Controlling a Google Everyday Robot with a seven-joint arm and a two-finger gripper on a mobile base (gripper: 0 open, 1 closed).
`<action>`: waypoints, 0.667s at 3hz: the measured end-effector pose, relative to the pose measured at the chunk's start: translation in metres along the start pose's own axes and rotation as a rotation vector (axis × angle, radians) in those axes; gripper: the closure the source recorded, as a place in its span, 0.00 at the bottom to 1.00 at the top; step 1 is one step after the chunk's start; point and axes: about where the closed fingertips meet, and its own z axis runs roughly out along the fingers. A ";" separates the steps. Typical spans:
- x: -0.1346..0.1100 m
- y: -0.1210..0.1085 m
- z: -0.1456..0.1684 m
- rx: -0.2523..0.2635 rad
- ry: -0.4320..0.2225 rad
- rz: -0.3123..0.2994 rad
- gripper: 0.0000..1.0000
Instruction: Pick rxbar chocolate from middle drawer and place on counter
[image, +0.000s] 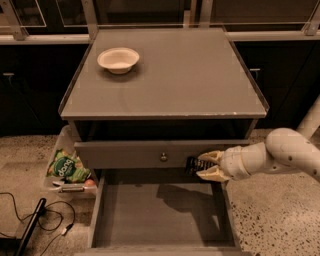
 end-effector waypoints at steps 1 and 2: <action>-0.056 -0.002 -0.072 0.066 0.091 -0.079 1.00; -0.056 -0.002 -0.072 0.066 0.091 -0.079 1.00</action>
Offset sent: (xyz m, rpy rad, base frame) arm -0.0085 -0.0160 0.0652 -0.0841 -0.0511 -0.0109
